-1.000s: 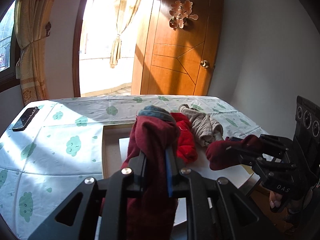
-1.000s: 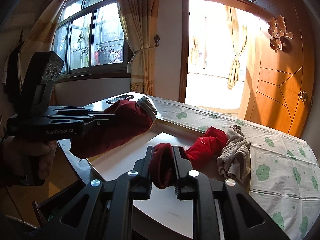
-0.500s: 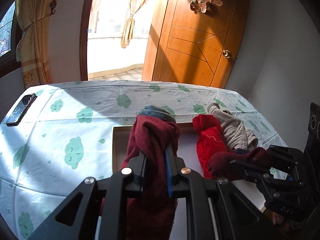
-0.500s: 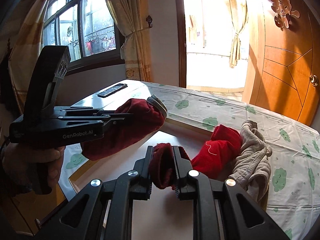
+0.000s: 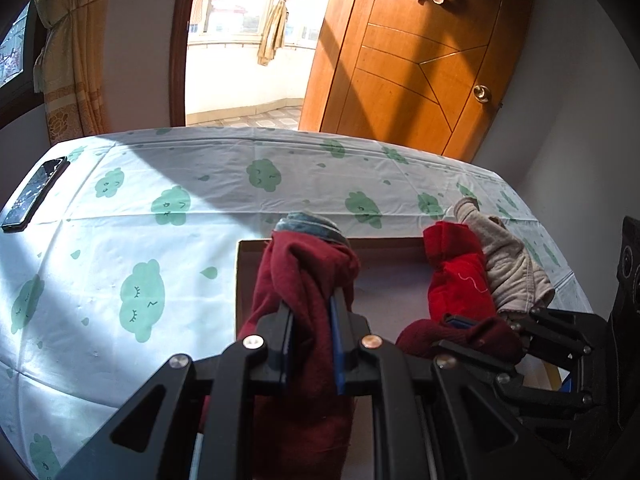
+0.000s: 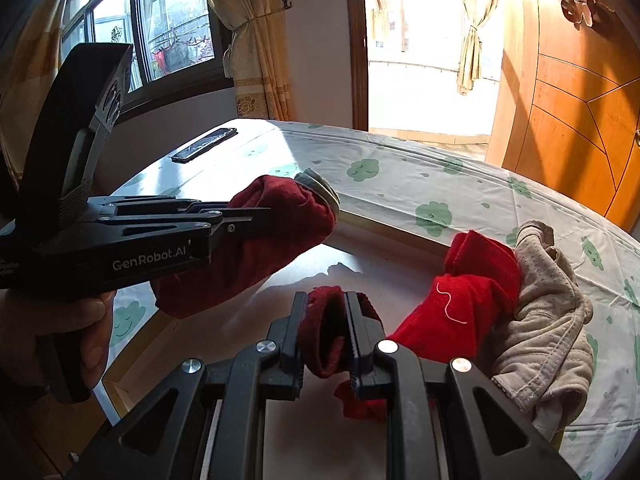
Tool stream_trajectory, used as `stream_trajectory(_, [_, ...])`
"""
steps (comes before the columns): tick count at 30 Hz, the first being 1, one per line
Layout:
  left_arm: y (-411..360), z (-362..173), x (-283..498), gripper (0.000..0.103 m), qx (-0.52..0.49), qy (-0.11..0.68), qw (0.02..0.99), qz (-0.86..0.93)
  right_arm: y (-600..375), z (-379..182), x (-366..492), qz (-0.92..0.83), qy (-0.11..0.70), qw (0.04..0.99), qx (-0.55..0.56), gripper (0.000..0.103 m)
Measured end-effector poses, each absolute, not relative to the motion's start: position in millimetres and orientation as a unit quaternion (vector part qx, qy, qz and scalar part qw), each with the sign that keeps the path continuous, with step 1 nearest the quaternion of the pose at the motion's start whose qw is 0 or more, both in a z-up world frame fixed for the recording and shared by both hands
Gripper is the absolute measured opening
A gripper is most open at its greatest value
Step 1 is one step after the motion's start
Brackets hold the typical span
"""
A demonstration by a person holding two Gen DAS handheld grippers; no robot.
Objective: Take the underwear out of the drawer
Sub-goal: 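Carry both held red garments over the beige tray beside the other clothes, then open both tools to drop the red garments into the tray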
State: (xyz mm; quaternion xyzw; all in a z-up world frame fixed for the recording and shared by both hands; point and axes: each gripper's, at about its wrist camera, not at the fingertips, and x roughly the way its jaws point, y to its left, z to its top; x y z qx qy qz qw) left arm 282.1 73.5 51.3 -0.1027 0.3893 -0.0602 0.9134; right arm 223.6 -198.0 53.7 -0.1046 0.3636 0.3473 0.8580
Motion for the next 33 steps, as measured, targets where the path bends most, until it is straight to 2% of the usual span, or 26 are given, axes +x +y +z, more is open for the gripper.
stream_trajectory(10, [71,39,285,0.013,-0.104,0.401,0.908,-0.058,-194,45,228,0.349,0.374,0.853,-0.105,0.019])
stream_trajectory(14, [69,40,282,0.019,-0.1,0.396,0.911,-0.053,-193,45,227,0.349,0.375,0.852,-0.106,0.021])
stream_trajectory(16, [69,41,279,0.024,-0.095,0.393,0.913,-0.051,-193,45,226,0.349,0.376,0.852,-0.106,0.028])
stream_trajectory(17, [69,43,276,0.029,-0.092,0.39,0.915,-0.051,-193,45,226,0.346,0.373,0.854,-0.107,0.032])
stream_trajectory(19, [69,48,268,0.036,-0.089,0.378,0.92,-0.05,-195,48,222,0.344,0.365,0.858,-0.109,0.052])
stream_trajectory(21, [69,55,258,0.038,-0.083,0.365,0.926,-0.051,-199,52,216,0.344,0.351,0.864,-0.105,0.059])
stream_trajectory(28, [67,75,215,0.054,-0.085,0.327,0.939,-0.067,-222,72,189,0.35,0.318,0.877,-0.086,0.061])
stream_trajectory(33, [60,77,179,0.055,-0.084,0.315,0.941,-0.087,-243,84,157,0.363,0.3,0.878,-0.083,0.066])
